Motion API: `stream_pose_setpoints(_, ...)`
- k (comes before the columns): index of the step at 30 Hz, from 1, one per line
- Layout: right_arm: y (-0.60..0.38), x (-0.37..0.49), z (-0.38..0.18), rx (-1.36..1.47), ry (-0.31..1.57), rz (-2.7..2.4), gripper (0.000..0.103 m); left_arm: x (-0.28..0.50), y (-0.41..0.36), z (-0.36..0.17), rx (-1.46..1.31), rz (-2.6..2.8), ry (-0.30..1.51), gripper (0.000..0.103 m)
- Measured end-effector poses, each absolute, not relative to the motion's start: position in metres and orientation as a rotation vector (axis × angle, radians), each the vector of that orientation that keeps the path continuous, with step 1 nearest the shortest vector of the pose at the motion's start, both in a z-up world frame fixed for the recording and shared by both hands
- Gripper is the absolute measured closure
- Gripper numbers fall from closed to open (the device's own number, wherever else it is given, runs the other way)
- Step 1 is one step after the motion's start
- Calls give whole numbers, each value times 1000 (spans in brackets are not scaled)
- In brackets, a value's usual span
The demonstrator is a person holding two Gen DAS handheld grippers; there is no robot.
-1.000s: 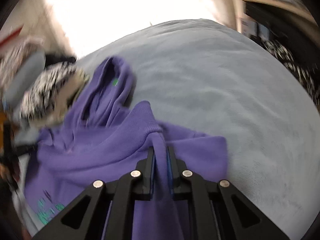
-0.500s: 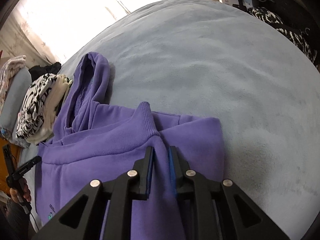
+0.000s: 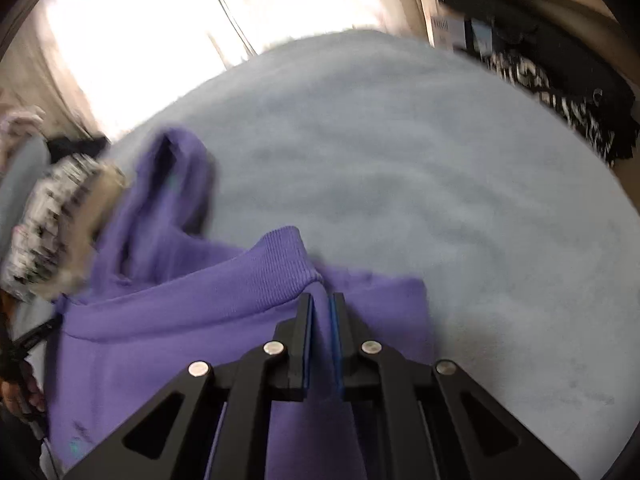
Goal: Fold large clothes
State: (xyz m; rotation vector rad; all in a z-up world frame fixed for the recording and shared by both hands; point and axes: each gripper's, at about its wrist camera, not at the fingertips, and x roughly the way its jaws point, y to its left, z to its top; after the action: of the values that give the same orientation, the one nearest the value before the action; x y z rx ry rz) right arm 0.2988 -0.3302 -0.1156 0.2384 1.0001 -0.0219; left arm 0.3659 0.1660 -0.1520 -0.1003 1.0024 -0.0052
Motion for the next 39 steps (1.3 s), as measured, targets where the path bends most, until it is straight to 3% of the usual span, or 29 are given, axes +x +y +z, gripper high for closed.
stream_pose_setpoints(4, -327, 303, -122, 239, 1038, -29, 91, 363, 166, -154, -86, -11, 991, 90)
stream_pose_setpoints(8, -318, 291, -99, 227, 1043, -68, 89, 352, 168, -132, -108, 18, 979, 70)
stream_pose_setpoints(11, -297, 267, -76, 200, 975, -47, 87, 317, 168, -105, -126, 57, 872, 50)
stream_pose_setpoints(12, -283, 257, -70, 188, 957, -26, 87, 308, 165, -99, -126, 68, 848, 48)
stream_pose_setpoints(18, -189, 202, -74, 198, 984, 206, 87, 240, 115, -89, -60, 25, 905, 48)
stream_pose_setpoints(24, -135, 171, -105, 137, 1074, 269, 87, 185, 81, -128, -65, 5, 976, 48)
stream_pose_setpoints(29, -172, 155, -114, 164, 1105, 235, 91, 167, 105, -139, -41, 63, 972, 48)
stream_pose_setpoints(31, -202, 147, -111, 152, 1089, 169, 92, 164, 120, -139, -41, 96, 969, 52)
stream_pose_setpoints(33, -236, 139, -112, 140, 1088, 30, 92, 161, 132, -140, -72, 96, 969, 63)
stream_pose_setpoints(35, -267, 134, -115, 205, 1087, -9, 94, 160, 136, -140, -73, 110, 967, 63)
stream_pose_setpoints(36, -283, 132, -117, 275, 1096, -14, 101, 160, 137, -140, -64, 127, 966, 63)
stream_pose_setpoints(39, -303, 131, -121, 397, 1110, -8, 102, 159, 135, -141, -59, 151, 969, 63)
